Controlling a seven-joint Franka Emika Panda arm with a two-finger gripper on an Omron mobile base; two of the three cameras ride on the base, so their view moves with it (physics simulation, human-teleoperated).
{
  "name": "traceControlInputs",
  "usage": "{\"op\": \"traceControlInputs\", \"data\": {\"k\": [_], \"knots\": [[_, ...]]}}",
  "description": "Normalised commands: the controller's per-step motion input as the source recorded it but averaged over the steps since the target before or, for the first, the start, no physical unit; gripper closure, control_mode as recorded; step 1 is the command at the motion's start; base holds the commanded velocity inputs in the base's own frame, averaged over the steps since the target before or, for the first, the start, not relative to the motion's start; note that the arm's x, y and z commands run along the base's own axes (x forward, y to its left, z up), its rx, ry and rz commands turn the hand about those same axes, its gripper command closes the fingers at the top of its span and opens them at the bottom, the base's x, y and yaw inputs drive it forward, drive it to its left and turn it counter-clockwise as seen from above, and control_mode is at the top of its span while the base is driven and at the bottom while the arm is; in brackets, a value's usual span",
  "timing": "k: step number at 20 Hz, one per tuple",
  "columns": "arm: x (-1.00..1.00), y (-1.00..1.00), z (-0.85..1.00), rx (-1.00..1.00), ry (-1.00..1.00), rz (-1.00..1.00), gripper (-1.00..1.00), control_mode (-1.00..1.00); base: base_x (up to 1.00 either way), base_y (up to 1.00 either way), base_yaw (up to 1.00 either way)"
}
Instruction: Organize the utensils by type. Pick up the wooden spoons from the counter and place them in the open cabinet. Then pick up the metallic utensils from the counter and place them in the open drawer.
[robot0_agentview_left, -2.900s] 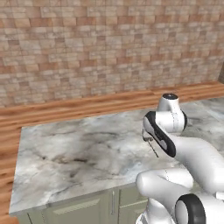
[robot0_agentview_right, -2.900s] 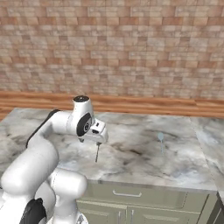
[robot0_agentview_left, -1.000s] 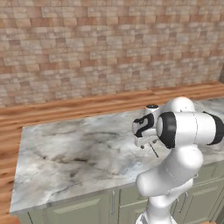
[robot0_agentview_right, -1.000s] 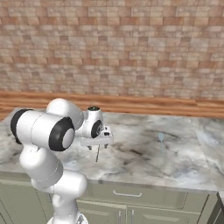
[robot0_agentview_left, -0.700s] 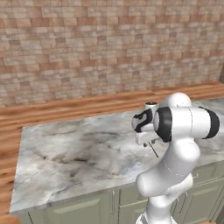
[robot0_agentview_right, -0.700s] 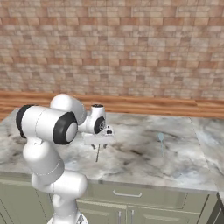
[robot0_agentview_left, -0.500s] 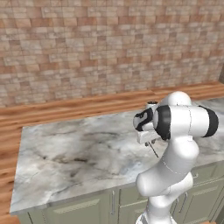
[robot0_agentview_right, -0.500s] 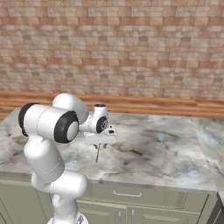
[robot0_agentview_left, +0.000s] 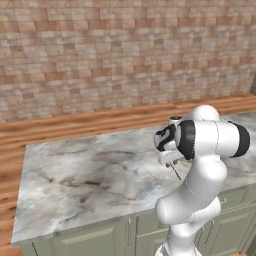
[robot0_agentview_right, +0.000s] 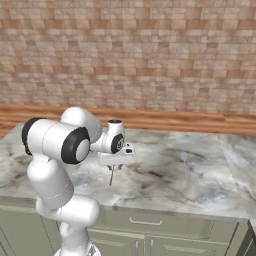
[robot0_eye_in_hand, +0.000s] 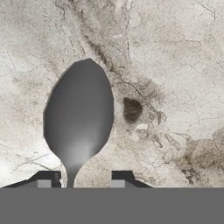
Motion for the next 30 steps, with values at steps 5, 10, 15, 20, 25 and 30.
{"op": "traceControlInputs", "data": {"k": [5, 10, 15, 20, 25, 30], "knots": [[-0.22, 0.00, -0.32, -0.02, 0.00, 0.00, 1.00, -1.00, 0.00, 0.00, 0.00], [-0.24, 0.00, -0.03, 0.00, 0.03, 0.00, 1.00, -1.00, 0.00, 0.00, 0.00], [-0.28, 0.00, 0.00, 0.00, 0.02, 0.00, 1.00, -1.00, 0.00, 0.00, 0.00], [-0.24, 0.00, 0.10, 0.00, 0.00, 0.00, 1.00, -1.00, 0.00, 0.00, 0.00], [-0.19, -0.01, 0.52, 0.00, 0.00, 0.01, 1.00, -1.00, 0.00, 0.00, 0.00], [-0.24, 0.00, 0.65, 0.00, 0.00, 0.05, 1.00, -1.00, 0.00, 0.00, 0.00]]}}
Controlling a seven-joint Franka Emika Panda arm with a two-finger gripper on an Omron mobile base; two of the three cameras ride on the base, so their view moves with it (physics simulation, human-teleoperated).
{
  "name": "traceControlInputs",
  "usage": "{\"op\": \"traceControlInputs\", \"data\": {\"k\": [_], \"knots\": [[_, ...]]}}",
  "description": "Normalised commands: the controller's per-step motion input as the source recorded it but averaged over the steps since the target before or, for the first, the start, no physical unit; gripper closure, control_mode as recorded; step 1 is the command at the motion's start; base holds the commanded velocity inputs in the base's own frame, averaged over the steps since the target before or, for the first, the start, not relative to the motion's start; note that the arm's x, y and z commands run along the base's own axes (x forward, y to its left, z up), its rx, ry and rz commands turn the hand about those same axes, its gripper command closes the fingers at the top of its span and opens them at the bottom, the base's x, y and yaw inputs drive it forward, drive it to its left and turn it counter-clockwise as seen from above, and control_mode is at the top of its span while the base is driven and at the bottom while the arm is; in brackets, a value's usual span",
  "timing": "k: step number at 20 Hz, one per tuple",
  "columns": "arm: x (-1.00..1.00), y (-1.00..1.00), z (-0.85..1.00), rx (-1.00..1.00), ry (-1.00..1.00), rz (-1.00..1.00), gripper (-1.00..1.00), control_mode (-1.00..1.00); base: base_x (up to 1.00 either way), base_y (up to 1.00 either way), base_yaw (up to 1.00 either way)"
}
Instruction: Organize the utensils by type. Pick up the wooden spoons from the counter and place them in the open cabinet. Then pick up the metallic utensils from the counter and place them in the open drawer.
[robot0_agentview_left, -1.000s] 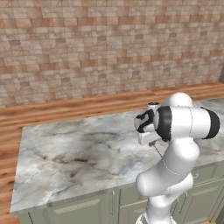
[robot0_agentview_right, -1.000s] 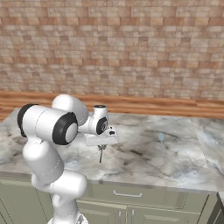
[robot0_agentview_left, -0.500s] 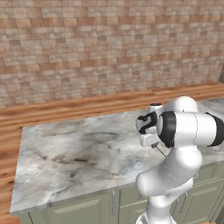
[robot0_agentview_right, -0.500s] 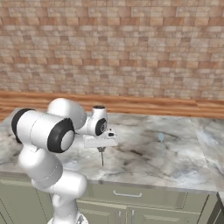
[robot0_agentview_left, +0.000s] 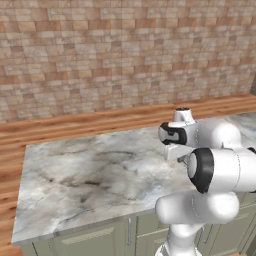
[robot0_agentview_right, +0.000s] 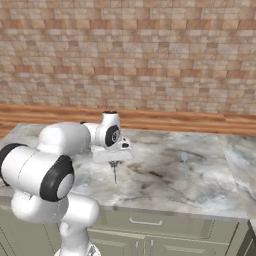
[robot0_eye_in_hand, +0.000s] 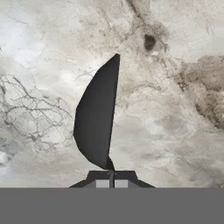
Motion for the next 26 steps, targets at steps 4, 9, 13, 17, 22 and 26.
{"op": "traceControlInputs", "data": {"k": [4, 9, 13, 17, 22, 26], "knots": [[-0.28, 0.00, 0.70, 0.00, 0.00, 0.11, 1.00, -1.00, 0.00, 0.00, 0.00], [-0.38, 0.00, 0.66, 0.01, -0.05, 0.14, 1.00, -1.00, 0.00, 0.00, 0.00], [-0.40, 0.00, 0.59, 0.03, -0.09, 0.16, 1.00, -1.00, 0.00, 0.00, 0.00], [-0.36, 0.06, 0.58, 0.02, -0.05, 0.12, 1.00, -1.00, 0.00, 0.00, 0.00], [-0.38, 0.05, 0.43, 0.00, -0.01, 0.14, 1.00, -1.00, 0.00, 0.00, 0.00], [-0.34, 0.12, 0.39, 0.00, -0.07, 0.08, 1.00, -1.00, 0.00, 0.00, 0.00]]}}
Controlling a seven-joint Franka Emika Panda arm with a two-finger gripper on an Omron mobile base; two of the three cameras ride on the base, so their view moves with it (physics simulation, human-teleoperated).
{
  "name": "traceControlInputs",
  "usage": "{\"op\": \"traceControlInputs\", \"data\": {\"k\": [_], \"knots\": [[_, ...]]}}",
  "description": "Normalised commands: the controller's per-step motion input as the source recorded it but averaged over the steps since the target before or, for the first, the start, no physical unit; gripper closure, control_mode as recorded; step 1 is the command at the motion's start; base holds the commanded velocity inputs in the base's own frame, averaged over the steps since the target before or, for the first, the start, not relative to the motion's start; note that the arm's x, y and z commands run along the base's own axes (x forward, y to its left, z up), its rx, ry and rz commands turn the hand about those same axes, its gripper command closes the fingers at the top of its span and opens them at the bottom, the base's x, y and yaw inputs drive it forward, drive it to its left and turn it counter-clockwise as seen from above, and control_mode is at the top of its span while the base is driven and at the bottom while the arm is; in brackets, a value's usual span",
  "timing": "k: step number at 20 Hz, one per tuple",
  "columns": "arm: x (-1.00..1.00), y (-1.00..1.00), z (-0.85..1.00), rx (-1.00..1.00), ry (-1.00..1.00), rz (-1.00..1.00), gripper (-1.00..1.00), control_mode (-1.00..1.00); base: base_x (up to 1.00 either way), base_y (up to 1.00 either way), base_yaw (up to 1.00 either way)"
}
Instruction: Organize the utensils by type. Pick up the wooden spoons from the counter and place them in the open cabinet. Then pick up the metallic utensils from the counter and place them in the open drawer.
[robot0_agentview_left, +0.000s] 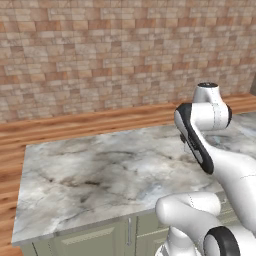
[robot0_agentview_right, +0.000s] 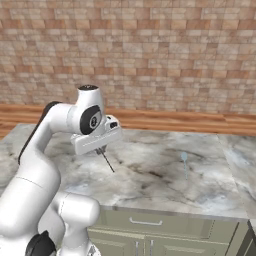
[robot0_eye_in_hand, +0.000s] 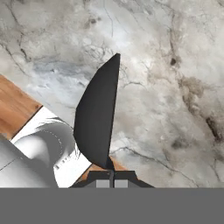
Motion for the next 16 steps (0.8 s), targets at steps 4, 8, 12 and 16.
{"op": "traceControlInputs", "data": {"k": [4, 8, 12, 16], "knots": [[-0.37, 0.08, 0.36, 0.00, -0.01, 0.00, 1.00, -1.00, 0.00, 0.00, 0.00], [-0.38, 0.00, 0.19, 0.00, 0.00, 0.00, 1.00, -1.00, 0.00, 0.00, 0.00], [0.00, 0.00, 0.01, 0.00, 0.01, 0.00, 1.00, -1.00, 0.00, 0.00, 0.00], [0.00, 0.00, 0.00, 0.00, 0.00, 0.00, 1.00, 1.00, -0.15, -0.02, 0.00]]}}
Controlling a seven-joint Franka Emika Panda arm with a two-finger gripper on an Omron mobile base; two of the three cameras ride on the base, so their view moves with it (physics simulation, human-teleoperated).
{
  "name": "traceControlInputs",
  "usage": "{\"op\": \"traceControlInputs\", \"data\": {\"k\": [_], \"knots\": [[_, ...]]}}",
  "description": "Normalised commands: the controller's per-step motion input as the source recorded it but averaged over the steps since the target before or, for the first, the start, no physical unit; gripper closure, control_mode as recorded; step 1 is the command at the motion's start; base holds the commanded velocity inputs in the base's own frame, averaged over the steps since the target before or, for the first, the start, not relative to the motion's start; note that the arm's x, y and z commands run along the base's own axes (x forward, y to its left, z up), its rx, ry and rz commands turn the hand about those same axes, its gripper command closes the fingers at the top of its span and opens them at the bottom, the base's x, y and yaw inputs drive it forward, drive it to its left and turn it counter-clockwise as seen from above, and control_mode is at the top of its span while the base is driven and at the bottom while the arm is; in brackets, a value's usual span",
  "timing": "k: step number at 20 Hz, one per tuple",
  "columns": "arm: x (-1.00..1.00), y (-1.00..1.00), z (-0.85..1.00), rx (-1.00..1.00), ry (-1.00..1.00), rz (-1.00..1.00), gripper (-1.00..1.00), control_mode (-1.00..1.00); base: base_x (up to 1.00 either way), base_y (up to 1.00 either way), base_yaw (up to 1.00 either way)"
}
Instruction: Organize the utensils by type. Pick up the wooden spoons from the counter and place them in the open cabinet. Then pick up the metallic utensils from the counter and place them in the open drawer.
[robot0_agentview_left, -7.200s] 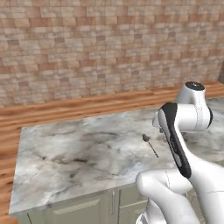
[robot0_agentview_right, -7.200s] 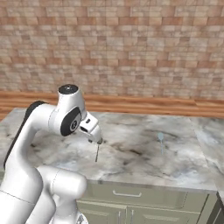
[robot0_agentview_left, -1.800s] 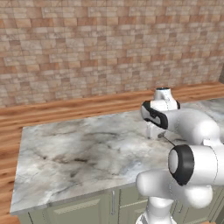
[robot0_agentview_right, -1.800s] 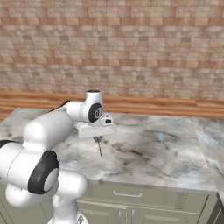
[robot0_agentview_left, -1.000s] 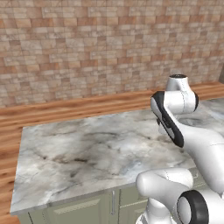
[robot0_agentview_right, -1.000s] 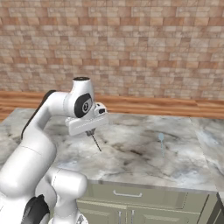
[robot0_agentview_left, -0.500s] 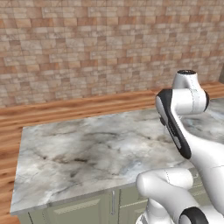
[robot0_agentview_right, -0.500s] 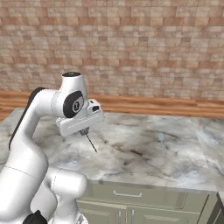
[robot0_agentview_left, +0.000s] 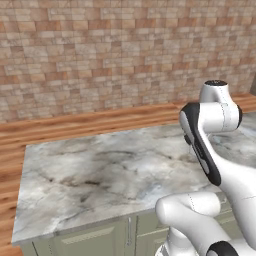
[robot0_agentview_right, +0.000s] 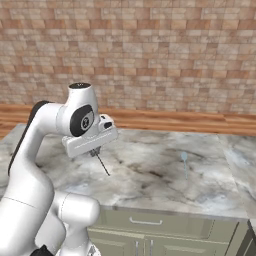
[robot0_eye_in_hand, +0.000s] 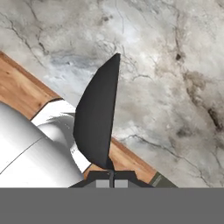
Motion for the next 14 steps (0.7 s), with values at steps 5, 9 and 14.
{"op": "traceControlInputs", "data": {"k": [5, 9, 14], "knots": [[0.00, 0.00, 0.00, 0.00, 0.00, 0.00, 1.00, 1.00, -0.61, -0.15, -0.04], [0.00, 0.00, 0.00, 0.00, 0.00, 0.00, 1.00, 1.00, -0.70, -0.19, -0.29], [0.00, 0.00, 0.00, 0.00, 0.00, 0.00, 1.00, 1.00, -0.49, -0.04, -0.56]]}}
